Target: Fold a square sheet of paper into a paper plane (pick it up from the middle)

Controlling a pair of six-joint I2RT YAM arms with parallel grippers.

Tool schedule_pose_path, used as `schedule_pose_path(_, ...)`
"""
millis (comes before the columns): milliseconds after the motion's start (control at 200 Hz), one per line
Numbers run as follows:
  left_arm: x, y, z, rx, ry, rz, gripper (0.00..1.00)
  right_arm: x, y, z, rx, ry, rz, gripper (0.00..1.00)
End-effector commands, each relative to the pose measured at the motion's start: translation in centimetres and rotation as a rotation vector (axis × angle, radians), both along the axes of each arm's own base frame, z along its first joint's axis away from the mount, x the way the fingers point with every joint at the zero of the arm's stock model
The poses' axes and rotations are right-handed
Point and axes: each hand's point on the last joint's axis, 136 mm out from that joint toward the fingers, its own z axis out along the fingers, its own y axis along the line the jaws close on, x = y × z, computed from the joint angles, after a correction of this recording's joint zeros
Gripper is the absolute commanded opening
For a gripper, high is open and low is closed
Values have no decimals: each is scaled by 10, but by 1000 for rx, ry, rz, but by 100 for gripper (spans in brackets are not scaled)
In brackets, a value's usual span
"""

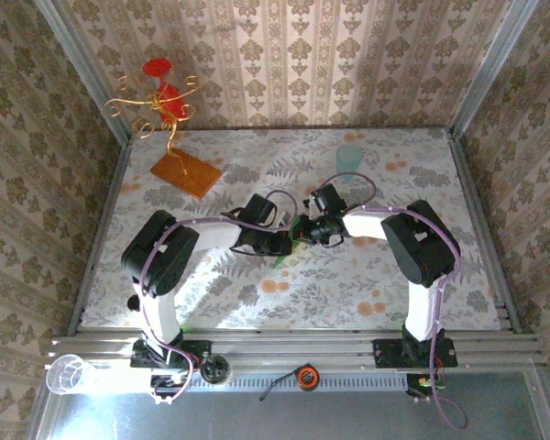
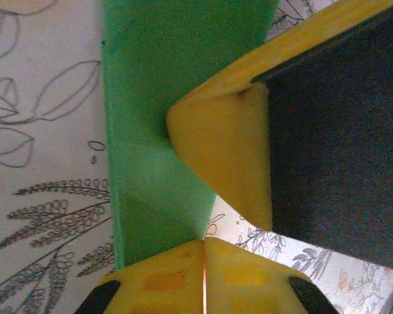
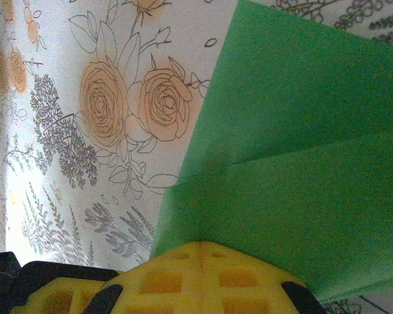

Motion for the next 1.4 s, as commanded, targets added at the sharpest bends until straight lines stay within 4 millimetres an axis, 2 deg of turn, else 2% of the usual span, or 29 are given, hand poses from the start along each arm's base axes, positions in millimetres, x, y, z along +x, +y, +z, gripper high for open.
schedule_pose_path(0,-2,11,-8,38,24,-4,10,-23,-31,-47,-167,130,-16,4)
schedule_pose_path(245,-5,17,-4,50,34,-27,9,-27,-38,-53,-215,157,-3,4)
schedule_pose_path(370,-3,13,20,12,-13,-28,10,-23,-34,-46,-193,144,-3,5)
schedule_pose_path(500,0,19,38,21,-70,0,15,-16,-28,-37,-165,125,-4,6)
schedule_pose_path(705,-7,44,21,141,-58,49,32,-12,-22,-32,-140,120,-4,7)
schedule_pose_path(885,-13,45,16,148,-39,28,36,-12,-21,-32,-135,118,-3,7)
schedule_pose_path(1025,-17,44,8,178,-18,4,36,-12,-21,-32,-133,121,-6,7)
schedule_pose_path(1185,-15,46,2,210,-19,10,28,-11,-20,-30,-127,119,-6,7)
schedule_pose_path(1395,-16,48,-7,228,-3,9,23,-9,-18,-27,-119,111,-5,7)
